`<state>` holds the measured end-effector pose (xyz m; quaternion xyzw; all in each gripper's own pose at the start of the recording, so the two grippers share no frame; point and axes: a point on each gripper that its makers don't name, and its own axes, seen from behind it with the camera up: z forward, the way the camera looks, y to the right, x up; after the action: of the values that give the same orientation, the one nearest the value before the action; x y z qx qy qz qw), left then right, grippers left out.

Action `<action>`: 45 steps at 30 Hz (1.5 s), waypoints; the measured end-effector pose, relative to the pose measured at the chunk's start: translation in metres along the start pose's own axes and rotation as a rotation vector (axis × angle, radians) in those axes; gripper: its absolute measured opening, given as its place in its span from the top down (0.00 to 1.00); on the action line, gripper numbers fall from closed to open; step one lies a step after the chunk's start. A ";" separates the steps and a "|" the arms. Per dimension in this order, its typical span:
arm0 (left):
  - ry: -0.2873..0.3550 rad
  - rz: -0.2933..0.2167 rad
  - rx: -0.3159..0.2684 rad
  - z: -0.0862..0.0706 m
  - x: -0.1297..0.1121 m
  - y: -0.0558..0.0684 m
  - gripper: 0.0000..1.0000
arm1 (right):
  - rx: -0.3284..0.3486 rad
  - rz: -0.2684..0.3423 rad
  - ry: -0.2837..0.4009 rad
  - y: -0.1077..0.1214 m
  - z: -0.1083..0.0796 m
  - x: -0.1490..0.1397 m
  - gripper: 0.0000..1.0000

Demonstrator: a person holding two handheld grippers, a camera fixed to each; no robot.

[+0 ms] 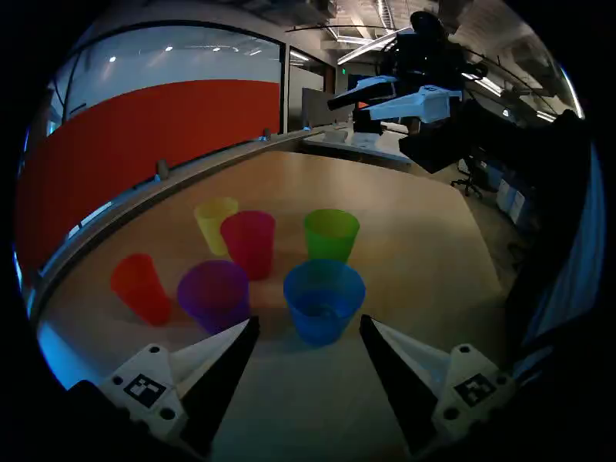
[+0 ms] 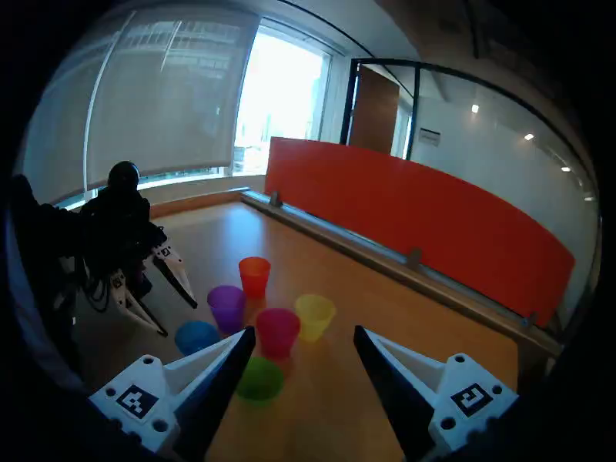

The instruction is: Pour water

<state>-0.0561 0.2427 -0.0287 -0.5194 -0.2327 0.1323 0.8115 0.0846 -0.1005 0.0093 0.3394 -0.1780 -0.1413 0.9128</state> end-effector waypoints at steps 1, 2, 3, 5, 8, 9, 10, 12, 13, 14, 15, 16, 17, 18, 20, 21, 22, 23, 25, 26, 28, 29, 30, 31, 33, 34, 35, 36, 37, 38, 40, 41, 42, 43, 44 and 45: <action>-0.002 0.001 -0.003 0.003 -0.001 0.000 0.03 | 0.000 0.001 -0.001 0.000 0.001 0.000 0.00; -0.005 0.003 -0.006 0.005 -0.001 0.000 0.03 | 0.000 0.002 -0.001 0.001 0.001 0.000 0.00; -0.007 0.004 -0.009 0.008 -0.002 0.000 0.03 | 0.000 0.003 -0.002 0.001 0.002 0.000 0.00; -0.011 0.009 -0.012 0.013 -0.003 0.001 0.03 | 0.000 0.004 -0.003 0.002 0.003 -0.001 0.01; -0.015 0.017 -0.019 0.020 -0.004 0.002 0.03 | -0.001 0.005 -0.007 0.003 0.006 -0.003 0.01; -0.017 0.019 -0.022 0.022 -0.004 0.003 0.03 | -0.001 0.006 -0.008 0.004 0.006 -0.003 0.01; -0.017 0.019 -0.025 0.024 -0.004 0.004 0.03 | -0.001 0.006 -0.009 0.004 0.007 -0.004 0.01; -0.019 0.019 -0.033 0.029 -0.004 0.005 0.03 | -0.002 0.007 -0.011 0.005 0.008 -0.004 0.01; -0.019 0.018 -0.036 0.031 -0.004 0.006 0.03 | -0.002 0.007 -0.011 0.006 0.009 -0.004 0.01; -0.020 0.017 -0.040 0.033 -0.004 0.006 0.03 | -0.002 0.008 -0.011 0.006 0.010 -0.005 0.01; -0.021 0.015 -0.044 0.036 -0.004 0.007 0.03 | -0.003 0.009 -0.012 0.007 0.010 -0.005 0.01; -0.020 0.015 -0.046 0.038 -0.003 0.007 0.03 | -0.003 0.009 -0.012 0.007 0.011 -0.005 0.01; -0.019 0.015 -0.048 0.040 -0.003 0.008 0.03 | -0.002 0.009 -0.013 0.007 0.011 -0.006 0.00; -0.019 0.015 -0.051 0.042 -0.002 0.008 0.03 | -0.002 0.009 -0.014 0.008 0.011 -0.006 0.01; -0.016 0.014 -0.054 0.045 -0.001 0.009 0.03 | -0.004 0.008 -0.016 0.008 0.012 -0.007 0.01; -0.014 0.014 -0.056 0.047 0.000 0.009 0.03 | -0.005 0.007 -0.018 0.009 0.012 -0.008 0.00; -0.014 0.014 -0.058 0.048 0.001 0.010 0.03 | -0.006 0.006 -0.018 0.009 0.012 -0.008 0.01; -0.013 0.015 -0.059 0.049 0.001 0.010 0.03 | -0.007 0.006 -0.019 0.010 0.011 -0.008 0.01; -0.012 0.016 -0.062 0.052 0.002 0.011 0.03 | -0.009 0.005 -0.020 0.010 0.011 -0.009 0.01; -0.012 0.016 -0.063 0.053 0.002 0.012 0.03 | -0.010 0.005 -0.020 0.011 0.011 -0.009 0.01; -0.011 0.017 -0.064 0.055 0.003 0.012 0.03 | -0.011 0.006 -0.019 0.011 0.011 -0.009 0.01; -0.011 0.018 -0.064 0.055 0.003 0.013 0.03 | -0.011 0.006 -0.019 0.011 0.011 -0.009 0.01; -0.011 0.019 -0.065 0.056 0.003 0.013 0.03 | -0.012 0.007 -0.018 0.012 0.011 -0.010 0.01; -0.010 0.020 -0.065 0.057 0.003 0.013 0.03 | -0.013 0.007 -0.018 0.012 0.011 -0.010 0.01; -0.009 0.023 -0.064 0.059 0.003 0.013 0.03 | -0.014 0.007 -0.018 0.012 0.010 -0.010 0.01; -0.010 0.025 -0.064 0.060 0.003 0.014 0.03 | -0.014 0.006 -0.018 0.012 0.010 -0.010 0.01; -0.011 0.027 -0.064 0.060 0.003 0.014 0.03 | -0.015 0.006 -0.018 0.012 0.010 -0.010 0.01; -0.013 0.029 -0.064 0.061 0.003 0.014 0.03 | -0.015 0.005 -0.018 0.013 0.010 -0.009 0.01; -0.015 0.030 -0.067 0.062 0.002 0.015 0.03 | -0.016 0.004 -0.018 0.013 0.010 -0.009 0.01; -0.018 0.032 -0.070 0.062 0.002 0.016 0.03 | -0.016 0.003 -0.018 0.013 0.009 -0.009 0.01; -0.020 0.034 -0.072 0.063 0.002 0.016 0.03 | -0.018 0.001 -0.018 0.013 0.009 -0.009 0.01; -0.019 0.035 -0.072 0.064 0.002 0.016 0.04 | -0.019 0.000 -0.018 0.013 0.009 -0.009 0.01; -0.018 0.035 -0.071 0.064 0.002 0.016 0.08 | -0.021 -0.001 -0.019 0.014 0.009 -0.009 0.01; -0.018 0.035 -0.070 0.065 0.002 0.016 0.11 | -0.022 0.000 -0.019 0.014 0.009 -0.010 0.00; -0.018 0.035 -0.069 0.065 0.002 0.016 0.12 | -0.022 0.000 -0.019 0.014 0.009 -0.010 0.01; -0.017 0.036 -0.068 0.065 0.003 0.015 0.13 | -0.023 0.000 -0.019 0.015 0.009 -0.010 0.01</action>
<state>-0.0868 0.3011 -0.0191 -0.5496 -0.2349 0.1432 0.7889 0.0738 -0.0909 0.0231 0.3274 -0.1850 -0.1465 0.9149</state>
